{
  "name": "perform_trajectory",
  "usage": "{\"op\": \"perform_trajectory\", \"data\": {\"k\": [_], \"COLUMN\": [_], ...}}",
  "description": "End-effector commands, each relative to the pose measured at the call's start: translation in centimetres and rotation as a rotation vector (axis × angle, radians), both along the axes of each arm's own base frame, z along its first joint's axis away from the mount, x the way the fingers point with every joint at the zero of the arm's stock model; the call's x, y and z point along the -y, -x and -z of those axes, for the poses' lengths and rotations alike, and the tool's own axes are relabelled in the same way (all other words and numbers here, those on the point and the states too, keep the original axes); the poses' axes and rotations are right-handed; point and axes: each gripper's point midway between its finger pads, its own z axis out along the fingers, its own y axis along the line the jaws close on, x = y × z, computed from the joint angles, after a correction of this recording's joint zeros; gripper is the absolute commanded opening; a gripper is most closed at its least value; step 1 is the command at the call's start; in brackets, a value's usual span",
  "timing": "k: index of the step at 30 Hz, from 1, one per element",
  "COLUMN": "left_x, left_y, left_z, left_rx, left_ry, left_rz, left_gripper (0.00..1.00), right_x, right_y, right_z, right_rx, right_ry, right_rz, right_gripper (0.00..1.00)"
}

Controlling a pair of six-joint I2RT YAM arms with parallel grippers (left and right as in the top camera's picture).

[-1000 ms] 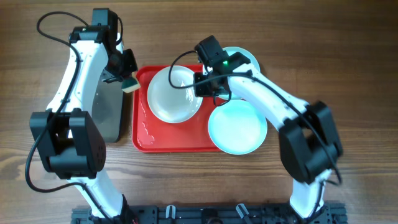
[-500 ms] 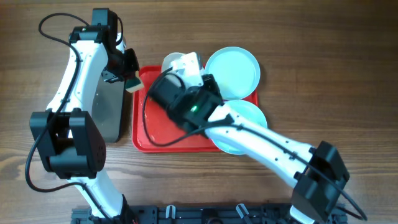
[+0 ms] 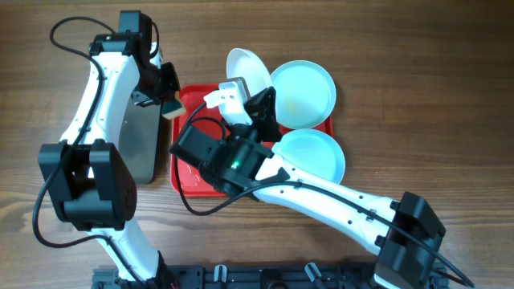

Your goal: Clean dirty plates on tray and stack at the side

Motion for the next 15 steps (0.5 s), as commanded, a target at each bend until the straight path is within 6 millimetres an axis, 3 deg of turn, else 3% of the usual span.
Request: {"op": "perform_trajectory", "data": {"k": [1,4,7,11,15], "left_x": [0.0,0.0,0.0,0.2,0.3], "left_y": [-0.3,-0.3,-0.3,-0.3,-0.3], "left_z": [0.0,0.0,0.0,0.0,0.0], "left_rx": [0.002,0.002,0.002,0.002,0.002], "left_ry": [0.022,0.022,0.022,0.034,0.040], "left_rz": [-0.018,-0.018,-0.018,-0.016,-0.015], "left_gripper": [0.04,0.04,0.04,0.04,0.04], "right_x": [-1.0,-2.2,-4.1,-3.7,-4.0], "right_y": [-0.1,-0.4,-0.8,-1.9,-1.5], "right_z": [1.5,4.7,9.5,15.1,19.8], "right_rx": [-0.098,-0.260,-0.513,-0.787,-1.015], "right_ry": [-0.088,-0.189,-0.370,-0.622,-0.762], "right_rz": [-0.060,-0.123,-0.203,-0.164,-0.150], "right_gripper": [0.04,0.04,0.04,0.04,0.04]}}
